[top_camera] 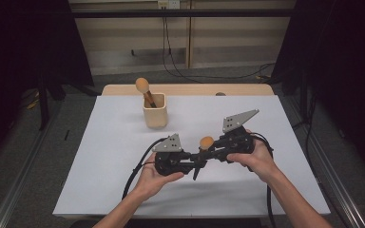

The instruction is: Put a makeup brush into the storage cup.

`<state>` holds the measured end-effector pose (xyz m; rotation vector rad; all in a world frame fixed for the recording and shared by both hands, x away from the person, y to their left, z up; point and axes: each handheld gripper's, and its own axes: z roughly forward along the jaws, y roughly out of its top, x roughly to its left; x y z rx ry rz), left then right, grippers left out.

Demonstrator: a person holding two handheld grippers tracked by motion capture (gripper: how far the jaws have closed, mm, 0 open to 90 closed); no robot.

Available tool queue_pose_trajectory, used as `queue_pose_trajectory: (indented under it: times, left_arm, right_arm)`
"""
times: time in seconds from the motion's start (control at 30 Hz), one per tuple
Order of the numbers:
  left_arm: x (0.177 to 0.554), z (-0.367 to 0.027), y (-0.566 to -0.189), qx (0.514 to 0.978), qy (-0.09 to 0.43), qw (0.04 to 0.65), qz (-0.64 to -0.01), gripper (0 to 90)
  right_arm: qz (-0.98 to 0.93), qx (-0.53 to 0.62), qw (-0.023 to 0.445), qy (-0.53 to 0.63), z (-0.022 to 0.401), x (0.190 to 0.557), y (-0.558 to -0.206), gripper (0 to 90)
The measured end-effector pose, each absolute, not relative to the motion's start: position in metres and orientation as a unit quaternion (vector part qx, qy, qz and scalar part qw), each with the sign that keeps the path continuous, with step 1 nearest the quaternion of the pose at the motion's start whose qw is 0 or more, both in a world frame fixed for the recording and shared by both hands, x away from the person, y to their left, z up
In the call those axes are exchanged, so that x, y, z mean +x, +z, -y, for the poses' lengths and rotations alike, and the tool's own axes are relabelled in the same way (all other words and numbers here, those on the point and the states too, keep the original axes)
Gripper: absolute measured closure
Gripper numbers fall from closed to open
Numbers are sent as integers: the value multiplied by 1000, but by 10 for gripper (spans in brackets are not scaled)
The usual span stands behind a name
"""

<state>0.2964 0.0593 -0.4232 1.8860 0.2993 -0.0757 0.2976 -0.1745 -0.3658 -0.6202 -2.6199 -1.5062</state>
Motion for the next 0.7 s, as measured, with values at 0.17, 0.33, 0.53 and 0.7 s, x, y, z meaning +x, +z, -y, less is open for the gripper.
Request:
queue_pose_trajectory:
  times: [0.17, 0.33, 0.53, 0.7]
  left_arm:
    - [298, -62, -422, 805, -29, 578, -129, 743]
    - [299, -63, -422, 803, -24, 580, -134, 742]
    - [301, -68, -422, 801, -16, 581, -143, 742]
    - [303, -72, -421, 799, -12, 583, -150, 742]
  right_arm:
    - [843, -210, 34, -493, 177, 298, -366, 637]
    - [837, -215, 36, -502, 178, 299, -366, 555]
    - [833, -225, 26, -505, 182, 299, -368, 410]
    - [829, -232, 8, -508, 186, 298, -368, 280]
